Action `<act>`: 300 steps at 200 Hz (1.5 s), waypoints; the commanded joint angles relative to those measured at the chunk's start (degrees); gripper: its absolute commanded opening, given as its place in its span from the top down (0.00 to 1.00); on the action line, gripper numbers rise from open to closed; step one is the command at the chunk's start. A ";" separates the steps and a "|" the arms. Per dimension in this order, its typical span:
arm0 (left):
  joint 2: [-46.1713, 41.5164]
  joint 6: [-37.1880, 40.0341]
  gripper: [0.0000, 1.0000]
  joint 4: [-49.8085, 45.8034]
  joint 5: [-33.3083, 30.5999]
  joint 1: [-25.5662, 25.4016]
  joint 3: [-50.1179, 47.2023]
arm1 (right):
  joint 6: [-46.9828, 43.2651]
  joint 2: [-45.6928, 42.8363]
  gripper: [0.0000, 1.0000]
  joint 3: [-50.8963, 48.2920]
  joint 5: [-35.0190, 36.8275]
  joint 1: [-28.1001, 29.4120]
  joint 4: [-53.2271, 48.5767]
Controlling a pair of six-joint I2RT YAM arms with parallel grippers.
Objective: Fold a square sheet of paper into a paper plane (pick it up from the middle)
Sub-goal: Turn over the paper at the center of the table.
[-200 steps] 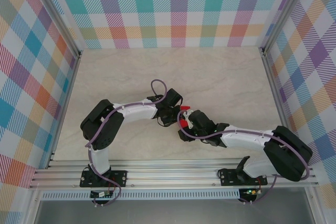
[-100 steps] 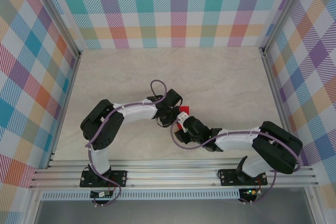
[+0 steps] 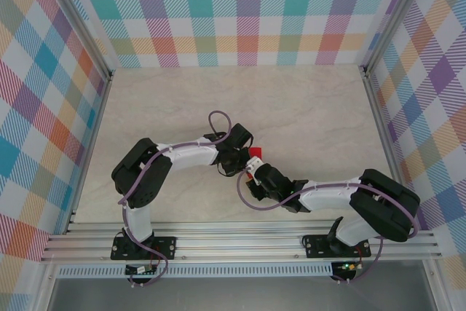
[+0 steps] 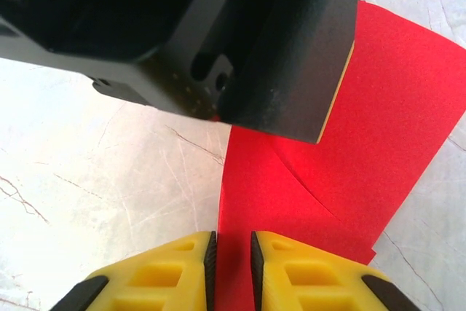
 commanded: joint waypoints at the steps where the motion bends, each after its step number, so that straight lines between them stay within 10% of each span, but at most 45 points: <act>1: -2.66 -0.53 1.00 -0.13 0.80 -0.35 1.20 | -0.14 -0.38 0.79 -0.25 0.86 0.33 -2.26; 98: -2.94 -0.26 0.99 -1.06 0.49 -0.38 1.59 | 1.85 0.16 0.96 0.23 0.94 0.26 -4.00; 213: -11.54 1.31 0.42 -3.90 -7.48 -0.17 -0.74 | 11.71 0.32 1.00 -0.58 -16.14 -5.96 -2.14; 300: -18.42 -0.09 0.36 0.39 -11.18 -0.22 -7.75 | 17.68 0.33 1.00 -3.84 -23.93 -11.47 3.64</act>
